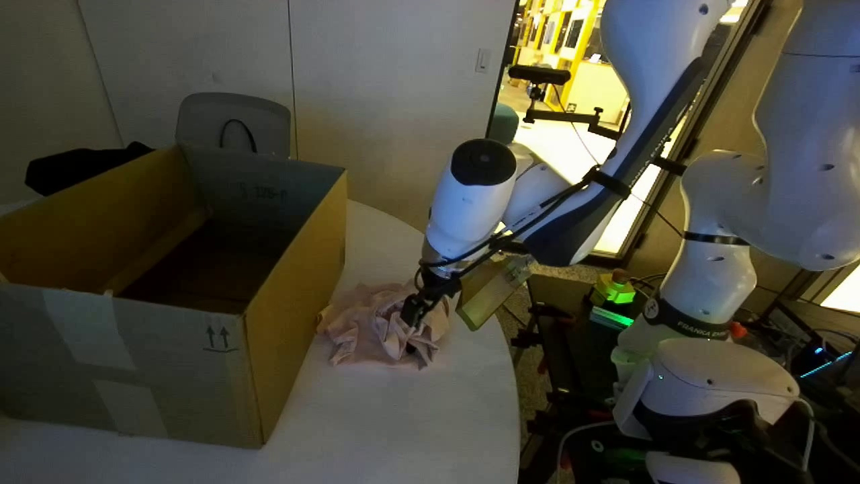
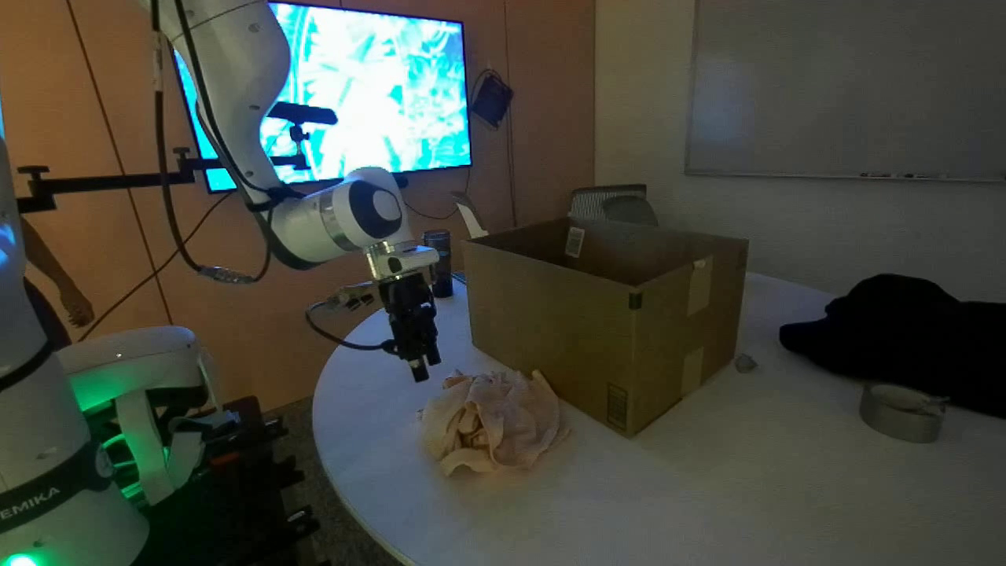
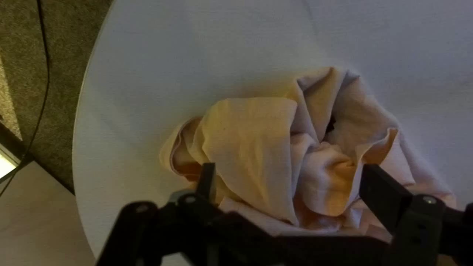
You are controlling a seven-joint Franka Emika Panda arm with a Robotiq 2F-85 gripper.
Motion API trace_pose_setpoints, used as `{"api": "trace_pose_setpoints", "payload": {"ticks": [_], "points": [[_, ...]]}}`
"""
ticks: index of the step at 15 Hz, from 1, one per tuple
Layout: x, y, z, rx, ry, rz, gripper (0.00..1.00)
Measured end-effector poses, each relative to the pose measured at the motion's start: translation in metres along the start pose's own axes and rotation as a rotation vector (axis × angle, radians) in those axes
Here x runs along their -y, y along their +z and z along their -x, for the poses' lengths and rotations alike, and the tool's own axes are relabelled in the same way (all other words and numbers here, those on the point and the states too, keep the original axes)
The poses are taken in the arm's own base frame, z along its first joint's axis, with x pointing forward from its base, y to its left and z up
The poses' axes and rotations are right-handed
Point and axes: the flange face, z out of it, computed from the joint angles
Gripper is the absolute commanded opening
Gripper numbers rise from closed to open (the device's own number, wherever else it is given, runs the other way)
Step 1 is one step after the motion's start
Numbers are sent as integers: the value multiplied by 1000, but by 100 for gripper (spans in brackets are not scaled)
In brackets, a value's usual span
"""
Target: Put the marker in the shirt, fold the shirt then put it in the box
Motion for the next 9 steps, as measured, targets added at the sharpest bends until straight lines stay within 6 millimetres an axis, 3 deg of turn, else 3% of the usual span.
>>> {"api": "trace_pose_setpoints", "payload": {"ticks": [4, 9], "points": [[-19, 16, -25, -42, -12, -51, 100], [-44, 64, -48, -47, -38, -119, 100]]}}
